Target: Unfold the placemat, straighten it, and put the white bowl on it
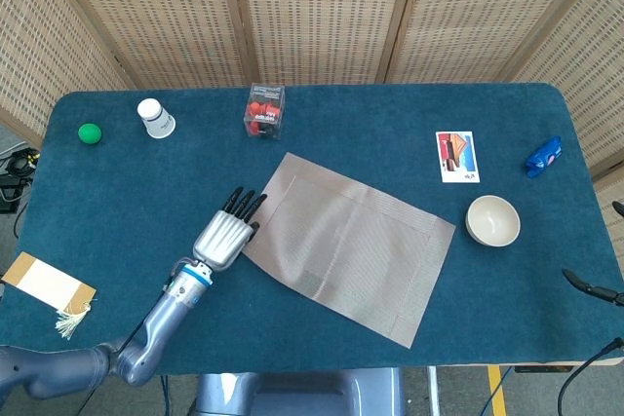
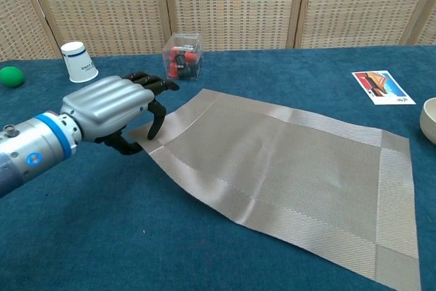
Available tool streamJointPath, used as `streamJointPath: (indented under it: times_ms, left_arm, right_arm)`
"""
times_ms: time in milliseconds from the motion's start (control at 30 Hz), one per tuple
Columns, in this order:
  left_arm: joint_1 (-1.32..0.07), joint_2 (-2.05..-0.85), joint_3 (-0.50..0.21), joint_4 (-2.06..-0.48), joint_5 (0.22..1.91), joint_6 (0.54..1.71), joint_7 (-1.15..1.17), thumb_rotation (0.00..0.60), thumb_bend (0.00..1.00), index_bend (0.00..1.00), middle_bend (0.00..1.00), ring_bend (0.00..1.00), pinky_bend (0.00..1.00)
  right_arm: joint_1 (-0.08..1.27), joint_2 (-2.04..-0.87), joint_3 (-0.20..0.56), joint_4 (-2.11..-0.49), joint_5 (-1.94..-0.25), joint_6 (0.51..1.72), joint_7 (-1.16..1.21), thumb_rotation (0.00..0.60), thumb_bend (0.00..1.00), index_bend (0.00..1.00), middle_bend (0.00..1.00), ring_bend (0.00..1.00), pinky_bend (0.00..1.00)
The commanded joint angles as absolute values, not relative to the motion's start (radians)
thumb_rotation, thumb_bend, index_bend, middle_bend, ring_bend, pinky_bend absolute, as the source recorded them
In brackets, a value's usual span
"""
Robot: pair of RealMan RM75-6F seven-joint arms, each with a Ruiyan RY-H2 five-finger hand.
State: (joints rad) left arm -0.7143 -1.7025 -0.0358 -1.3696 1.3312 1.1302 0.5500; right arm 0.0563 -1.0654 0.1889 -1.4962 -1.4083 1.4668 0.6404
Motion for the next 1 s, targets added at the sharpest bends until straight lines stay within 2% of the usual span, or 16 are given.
streamJointPath:
  times_ms: [33, 333, 467, 633, 1000]
  left_arm:
    - [-0.682, -1.651, 0.028, -1.447, 1.407, 1.154, 0.524, 0.600, 0.56, 0.66, 0.00, 0.00, 0.00]
    - [-0.640, -1.578, 0.133, -1.539, 1.542, 1.179, 0.461, 0.600, 0.56, 0.66, 0.00, 0.00, 0.00]
    - [-0.638, -1.537, 0.195, -1.530, 1.632, 1.170, 0.346, 0.600, 0.56, 0.66, 0.00, 0.00, 0.00]
    - [-0.637, -1.531, 0.221, -1.472, 1.717, 1.190, 0.219, 0.600, 0.56, 0.66, 0.00, 0.00, 0.00]
    - [-0.644, -1.530, 0.250, -1.408, 1.832, 1.206, 0.091, 0.600, 0.55, 0.66, 0.00, 0.00, 0.00]
  right_arm:
    - [0.057, -1.067, 0.185, -1.501, -1.412, 1.468, 0.634, 0.600, 0.17, 0.12, 0.00, 0.00, 0.00]
    - [0.054, -1.066, 0.177, -1.513, -1.425, 1.476, 0.623, 0.600, 0.17, 0.12, 0.00, 0.00, 0.00]
    - [0.055, -1.066, 0.174, -1.516, -1.428, 1.476, 0.615, 0.600, 0.17, 0.12, 0.00, 0.00, 0.00]
    - [0.058, -1.070, 0.169, -1.519, -1.433, 1.475, 0.599, 0.600, 0.17, 0.12, 0.00, 0.00, 0.00]
    - [0.060, -1.073, 0.169, -1.519, -1.423, 1.472, 0.588, 0.600, 0.17, 0.12, 0.00, 0.00, 0.00]
